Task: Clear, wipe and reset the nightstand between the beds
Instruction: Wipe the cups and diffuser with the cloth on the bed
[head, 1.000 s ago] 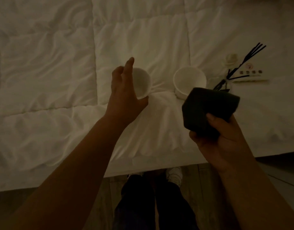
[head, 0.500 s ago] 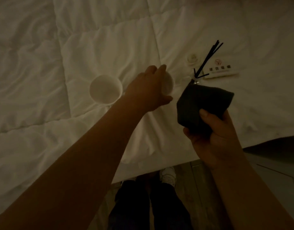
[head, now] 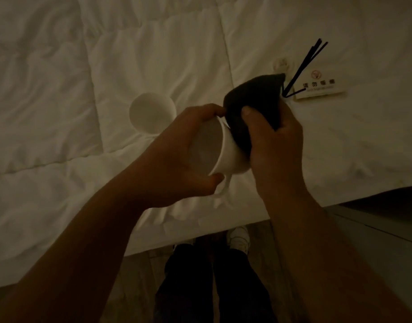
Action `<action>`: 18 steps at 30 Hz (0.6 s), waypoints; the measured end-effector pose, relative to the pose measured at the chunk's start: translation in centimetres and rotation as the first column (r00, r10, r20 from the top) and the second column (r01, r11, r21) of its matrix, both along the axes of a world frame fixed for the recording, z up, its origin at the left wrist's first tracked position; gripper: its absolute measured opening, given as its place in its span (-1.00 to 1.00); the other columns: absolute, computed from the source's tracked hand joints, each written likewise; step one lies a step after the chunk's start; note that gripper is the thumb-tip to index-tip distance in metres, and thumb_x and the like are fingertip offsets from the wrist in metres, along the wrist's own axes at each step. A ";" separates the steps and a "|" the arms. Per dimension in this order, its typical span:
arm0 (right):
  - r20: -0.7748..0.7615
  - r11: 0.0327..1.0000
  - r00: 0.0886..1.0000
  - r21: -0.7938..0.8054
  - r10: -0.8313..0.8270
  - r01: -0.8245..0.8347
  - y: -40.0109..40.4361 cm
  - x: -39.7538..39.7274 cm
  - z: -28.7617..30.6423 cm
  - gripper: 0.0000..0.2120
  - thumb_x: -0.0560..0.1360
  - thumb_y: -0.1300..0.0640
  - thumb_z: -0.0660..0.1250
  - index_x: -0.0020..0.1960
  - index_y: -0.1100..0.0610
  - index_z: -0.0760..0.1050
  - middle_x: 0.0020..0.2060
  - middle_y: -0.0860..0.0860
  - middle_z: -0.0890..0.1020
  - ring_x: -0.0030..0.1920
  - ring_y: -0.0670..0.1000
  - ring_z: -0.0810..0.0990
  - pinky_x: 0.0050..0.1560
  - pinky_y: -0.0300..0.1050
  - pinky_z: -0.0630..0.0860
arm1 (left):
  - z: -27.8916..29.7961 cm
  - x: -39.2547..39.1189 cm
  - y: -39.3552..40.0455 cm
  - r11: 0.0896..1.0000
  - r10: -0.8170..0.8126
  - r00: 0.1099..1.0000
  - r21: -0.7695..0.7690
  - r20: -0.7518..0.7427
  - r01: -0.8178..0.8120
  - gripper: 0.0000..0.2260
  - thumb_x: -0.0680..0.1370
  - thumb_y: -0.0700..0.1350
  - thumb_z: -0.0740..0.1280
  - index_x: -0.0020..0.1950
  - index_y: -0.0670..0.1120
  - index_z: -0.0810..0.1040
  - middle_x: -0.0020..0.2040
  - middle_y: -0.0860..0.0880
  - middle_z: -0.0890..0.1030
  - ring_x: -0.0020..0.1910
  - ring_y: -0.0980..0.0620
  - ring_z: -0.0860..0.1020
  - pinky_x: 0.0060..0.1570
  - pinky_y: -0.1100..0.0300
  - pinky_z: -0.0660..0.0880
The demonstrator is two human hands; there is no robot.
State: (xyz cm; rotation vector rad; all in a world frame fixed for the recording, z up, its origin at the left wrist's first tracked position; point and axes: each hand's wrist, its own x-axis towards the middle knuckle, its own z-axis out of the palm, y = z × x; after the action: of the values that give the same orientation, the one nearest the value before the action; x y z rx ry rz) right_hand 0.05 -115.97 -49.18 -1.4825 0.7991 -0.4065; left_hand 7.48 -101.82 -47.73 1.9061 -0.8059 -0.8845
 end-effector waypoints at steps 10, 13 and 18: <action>0.077 0.954 0.993 -0.292 0.090 -0.064 2.6 -0.5 1.4 -0.74 0.41 -0.08 0.38 0.06 -0.24 0.40 -0.03 -0.13 0.59 0.01 -0.20 0.58 -0.05 -0.30 0.54 | -0.7 -0.9 0.8 0.986 0.165 0.984 0.024 -0.059 -0.164 -0.10 0.30 -0.01 0.55 0.52 0.03 0.14 0.35 0.04 0.39 0.25 0.06 0.48 0.07 0.09 0.58; -0.051 0.995 0.999 -0.100 -0.009 0.004 1.5 -0.1 1.1 -0.79 0.42 -0.03 0.40 -0.06 -0.29 0.42 -0.14 -0.27 0.59 -0.08 -0.32 0.57 -0.10 -0.32 0.52 | -0.5 -1.2 1.5 0.995 0.095 0.996 -0.013 0.004 -0.095 -0.14 0.27 0.04 0.53 0.48 0.02 0.19 0.32 0.07 0.38 0.24 0.08 0.47 0.05 0.13 0.58; -0.045 0.816 0.996 0.571 -0.077 0.089 0.4 -1.5 -0.1 -0.84 0.43 0.09 0.38 -0.08 -0.15 0.64 -0.08 0.00 0.70 -0.02 0.05 0.67 -0.11 0.03 0.62 | -0.5 -1.7 2.4 0.968 0.090 0.930 -0.188 -0.357 -0.166 -0.29 0.30 -0.10 0.51 0.39 0.06 0.28 0.28 0.02 0.44 0.26 -0.03 0.50 0.01 0.02 0.60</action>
State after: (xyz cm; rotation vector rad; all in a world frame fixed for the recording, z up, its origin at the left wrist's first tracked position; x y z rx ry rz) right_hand -1.48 -115.55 -49.25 -0.8859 0.9075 -0.1849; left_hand 5.80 -99.41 -48.21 1.5366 -0.5319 -0.9738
